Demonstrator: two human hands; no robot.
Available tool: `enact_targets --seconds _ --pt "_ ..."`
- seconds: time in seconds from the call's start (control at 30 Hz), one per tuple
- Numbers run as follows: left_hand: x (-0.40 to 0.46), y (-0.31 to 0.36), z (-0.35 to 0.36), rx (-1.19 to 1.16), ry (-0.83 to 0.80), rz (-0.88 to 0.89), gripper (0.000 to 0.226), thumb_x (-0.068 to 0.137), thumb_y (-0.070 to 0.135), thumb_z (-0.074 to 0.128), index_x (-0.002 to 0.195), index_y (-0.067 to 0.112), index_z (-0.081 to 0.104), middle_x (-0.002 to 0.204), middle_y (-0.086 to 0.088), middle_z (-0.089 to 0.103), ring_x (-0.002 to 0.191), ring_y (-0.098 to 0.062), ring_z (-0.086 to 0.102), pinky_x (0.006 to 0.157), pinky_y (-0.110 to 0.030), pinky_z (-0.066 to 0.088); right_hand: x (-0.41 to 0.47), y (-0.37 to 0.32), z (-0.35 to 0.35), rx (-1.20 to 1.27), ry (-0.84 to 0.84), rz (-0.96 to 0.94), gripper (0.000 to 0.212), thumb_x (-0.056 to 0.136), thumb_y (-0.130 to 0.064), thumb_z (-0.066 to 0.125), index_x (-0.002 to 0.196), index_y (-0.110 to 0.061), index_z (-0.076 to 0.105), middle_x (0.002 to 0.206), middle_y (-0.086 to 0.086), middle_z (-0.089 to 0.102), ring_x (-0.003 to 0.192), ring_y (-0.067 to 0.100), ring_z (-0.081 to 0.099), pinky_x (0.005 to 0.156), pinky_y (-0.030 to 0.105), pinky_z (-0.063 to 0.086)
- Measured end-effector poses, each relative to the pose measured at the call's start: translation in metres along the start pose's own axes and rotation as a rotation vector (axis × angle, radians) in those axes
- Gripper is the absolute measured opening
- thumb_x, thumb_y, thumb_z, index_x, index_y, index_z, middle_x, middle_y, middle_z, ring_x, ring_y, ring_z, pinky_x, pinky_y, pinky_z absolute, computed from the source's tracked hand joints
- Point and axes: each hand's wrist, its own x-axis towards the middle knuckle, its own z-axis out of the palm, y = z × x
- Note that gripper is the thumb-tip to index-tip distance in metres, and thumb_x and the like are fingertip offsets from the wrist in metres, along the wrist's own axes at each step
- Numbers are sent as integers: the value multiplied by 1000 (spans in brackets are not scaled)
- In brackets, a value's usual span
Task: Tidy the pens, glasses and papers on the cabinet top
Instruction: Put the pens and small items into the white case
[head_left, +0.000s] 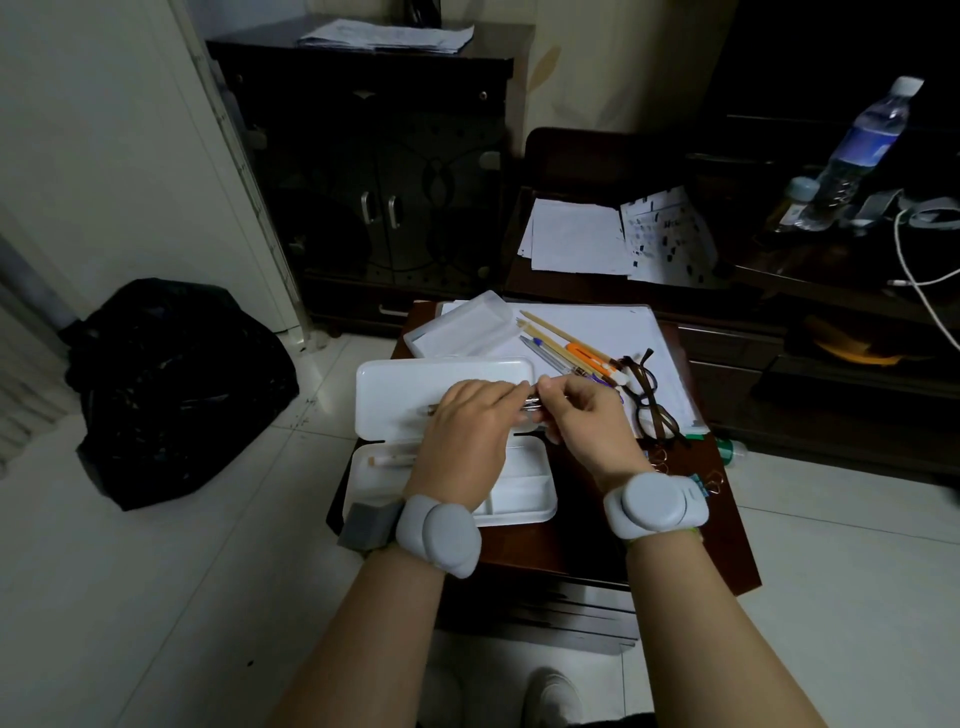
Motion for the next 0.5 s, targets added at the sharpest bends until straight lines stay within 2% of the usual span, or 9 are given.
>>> enact_targets --seconds 0.13,0.2,0.33,0.43,0.5 --pt "1 2 -5 -26 -62 -63 36 73 1 72 107 13 68 87 -3 68 78 -25 64 72 -32 50 -1 -2 1 5 -32 2 29 97 -20 50 72 -14 62 60 7 56 43 8 42 49 20 36" --pt "3 4 -8 -70 -85 -104 30 81 2 65 109 14 68 91 -5 68 83 -26 62 76 -36 49 -2 -1 1 3 -49 6 28 98 -20 48 75 -13 63 59 7 53 44 7 41 48 20 35" --pt "4 5 -17 -67 -139 -155 22 90 8 56 107 18 66 95 -1 66 90 -22 57 79 -32 44 -3 -3 3 26 -50 36 31 99 -22 44 81 -7 64 59 5 54 42 2 43 47 14 37" --pt "3 -1 -28 -12 -218 -222 13 92 18 55 101 20 65 92 0 65 90 -21 57 75 -30 41 0 -2 -1 74 21 74 36 101 -25 38 81 -8 63 64 4 59 52 7 50 53 15 41" --pt "0 -9 -34 -16 -289 -291 16 93 21 53 100 22 67 92 -1 65 91 -21 58 74 -31 43 3 1 -7 79 89 74 37 102 -24 35 80 -10 61 67 4 59 57 11 49 55 17 41"
